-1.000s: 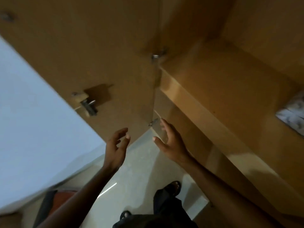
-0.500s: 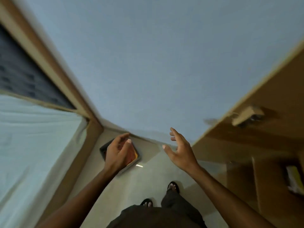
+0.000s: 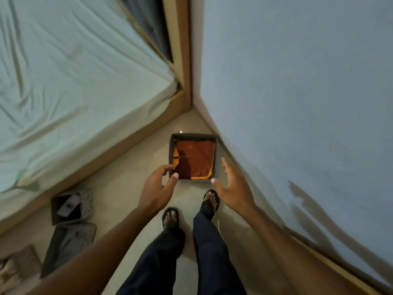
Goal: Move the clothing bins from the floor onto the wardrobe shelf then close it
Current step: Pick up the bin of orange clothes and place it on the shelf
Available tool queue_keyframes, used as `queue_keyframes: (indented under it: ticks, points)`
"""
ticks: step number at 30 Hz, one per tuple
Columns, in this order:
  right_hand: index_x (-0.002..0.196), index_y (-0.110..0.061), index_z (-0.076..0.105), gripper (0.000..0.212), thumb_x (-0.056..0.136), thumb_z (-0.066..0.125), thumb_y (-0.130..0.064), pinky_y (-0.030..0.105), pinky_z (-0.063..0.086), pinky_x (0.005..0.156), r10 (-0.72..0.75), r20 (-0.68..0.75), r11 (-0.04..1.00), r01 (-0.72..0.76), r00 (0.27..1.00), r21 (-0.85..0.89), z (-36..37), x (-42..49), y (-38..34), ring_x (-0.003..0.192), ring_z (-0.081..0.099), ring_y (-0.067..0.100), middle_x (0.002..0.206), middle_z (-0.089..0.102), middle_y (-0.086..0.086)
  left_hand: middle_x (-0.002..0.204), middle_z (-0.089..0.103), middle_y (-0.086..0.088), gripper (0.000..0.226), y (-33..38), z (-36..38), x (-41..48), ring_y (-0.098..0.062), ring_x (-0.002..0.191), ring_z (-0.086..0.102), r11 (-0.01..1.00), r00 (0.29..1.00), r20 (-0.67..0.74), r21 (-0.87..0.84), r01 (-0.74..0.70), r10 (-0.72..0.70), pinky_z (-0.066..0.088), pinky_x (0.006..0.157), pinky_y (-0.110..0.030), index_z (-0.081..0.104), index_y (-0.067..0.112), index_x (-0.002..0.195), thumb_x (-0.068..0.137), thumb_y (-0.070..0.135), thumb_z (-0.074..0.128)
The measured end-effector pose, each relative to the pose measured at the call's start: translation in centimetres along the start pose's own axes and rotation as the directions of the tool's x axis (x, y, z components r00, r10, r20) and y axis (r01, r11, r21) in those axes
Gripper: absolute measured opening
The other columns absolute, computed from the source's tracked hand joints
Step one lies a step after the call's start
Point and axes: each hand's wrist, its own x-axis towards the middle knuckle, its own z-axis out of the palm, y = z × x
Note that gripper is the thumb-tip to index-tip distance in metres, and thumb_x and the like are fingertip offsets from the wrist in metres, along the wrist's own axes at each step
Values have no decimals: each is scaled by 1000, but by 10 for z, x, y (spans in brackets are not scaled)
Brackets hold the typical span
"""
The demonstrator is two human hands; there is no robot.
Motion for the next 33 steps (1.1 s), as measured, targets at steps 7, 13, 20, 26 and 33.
queue_keyframes:
  ticks: [7,13,20,26,33]
  points:
    - [144,-17,27,66,89,54,-39,48,47,96,43,210,950,25,977,-310,138,136,122,127,46,28,139,47,8,136,54,4,48,-142,112,100,-6,101,51,961,957,129,131,243,-259,43,92,-32,49,27,135,91,48,50]
    - [141,-23,28,58,90,53,-35,53,42,95,178,220,855,-41,959,-517,240,222,231,129,37,38,142,33,15,138,53,-7,49,-256,223,178,-25,122,53,912,886,222,154,381,-407,46,100,-40,46,25,139,94,41,52]
    - [117,-7,49,37,85,57,-24,46,48,82,191,151,875,-98,970,-474,289,270,300,111,50,41,117,51,19,127,59,-14,47,-309,292,235,-32,115,56,878,844,246,90,470,-476,46,98,-38,48,15,136,95,36,53]
    - [128,-7,54,45,88,59,-28,40,51,88,284,328,936,-187,901,-297,299,244,276,109,59,34,119,62,17,133,58,-15,58,-324,266,230,-35,115,58,876,881,76,177,450,-468,49,96,-44,39,21,143,89,33,54]
    - [137,-20,43,52,89,56,-34,36,49,75,365,214,928,-336,906,-161,315,243,251,95,62,30,103,65,10,149,42,-10,64,-343,223,230,-31,130,47,885,880,122,157,439,-459,39,103,-44,23,28,150,94,35,54]
